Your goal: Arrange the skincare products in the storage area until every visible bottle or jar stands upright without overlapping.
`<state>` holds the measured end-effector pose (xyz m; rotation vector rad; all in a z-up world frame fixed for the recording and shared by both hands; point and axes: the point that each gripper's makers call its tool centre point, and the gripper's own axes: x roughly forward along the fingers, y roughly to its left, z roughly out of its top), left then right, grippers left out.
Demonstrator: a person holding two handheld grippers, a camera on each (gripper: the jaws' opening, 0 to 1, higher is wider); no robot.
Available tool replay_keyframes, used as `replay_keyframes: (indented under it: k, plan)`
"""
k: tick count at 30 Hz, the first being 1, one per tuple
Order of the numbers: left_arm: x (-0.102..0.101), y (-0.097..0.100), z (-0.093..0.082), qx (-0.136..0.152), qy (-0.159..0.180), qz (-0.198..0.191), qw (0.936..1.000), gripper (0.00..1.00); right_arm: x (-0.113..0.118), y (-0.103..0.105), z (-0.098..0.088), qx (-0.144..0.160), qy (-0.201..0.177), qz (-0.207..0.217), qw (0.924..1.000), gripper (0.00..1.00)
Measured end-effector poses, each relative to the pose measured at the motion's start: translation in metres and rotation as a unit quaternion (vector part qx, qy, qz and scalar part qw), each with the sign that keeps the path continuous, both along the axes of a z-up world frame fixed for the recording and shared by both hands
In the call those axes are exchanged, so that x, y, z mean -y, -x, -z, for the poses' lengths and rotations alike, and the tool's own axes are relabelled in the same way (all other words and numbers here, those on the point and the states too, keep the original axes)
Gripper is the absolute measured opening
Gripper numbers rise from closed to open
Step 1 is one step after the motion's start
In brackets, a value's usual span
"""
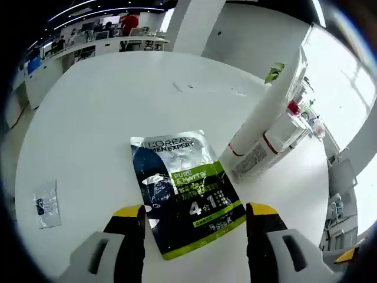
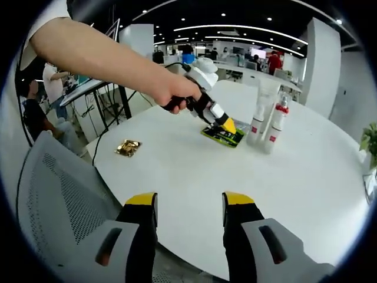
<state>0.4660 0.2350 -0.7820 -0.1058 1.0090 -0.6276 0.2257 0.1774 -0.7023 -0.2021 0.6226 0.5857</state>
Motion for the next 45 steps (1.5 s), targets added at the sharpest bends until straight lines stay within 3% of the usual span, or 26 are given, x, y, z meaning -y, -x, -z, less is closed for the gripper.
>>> replay_keyframes:
  k: [3,21,29,33,37,41,45]
  plan:
    - [0.005,0.003,-0.002,-0.010,0.015,0.004,0.9998,0.71,0.000,0.000,0.000,0.001,0.000,0.001,1.0000,0.41]
    - [0.005,-0.006,-0.008,0.004,0.019,0.045,0.9988,0.76,0.001,0.000,0.002,-0.004,0.007,0.001,1.0000,0.40]
    - [-0.009,-0.006,-0.037,0.032,0.031,0.030,0.9985,0.79,0.006,-0.005,-0.004,0.019,0.011,0.014,0.9997,0.45]
    - [-0.019,0.011,-0.052,0.043,0.036,0.043,0.9975,0.78,0.007,-0.006,-0.006,0.028,0.012,0.016,0.9994,0.47]
    - [-0.035,0.041,-0.070,0.070,0.035,0.058,0.9952,0.77,0.009,-0.009,-0.006,0.037,0.023,0.018,0.9989,0.53]
    - [-0.060,0.073,-0.074,0.108,-0.031,0.103,0.9883,0.78,0.010,-0.010,-0.010,0.044,0.019,0.021,0.9986,0.53]
    - [-0.076,0.111,-0.078,0.107,-0.032,0.115,0.9871,0.79,0.010,-0.010,-0.011,0.047,0.017,0.024,0.9984,0.53]
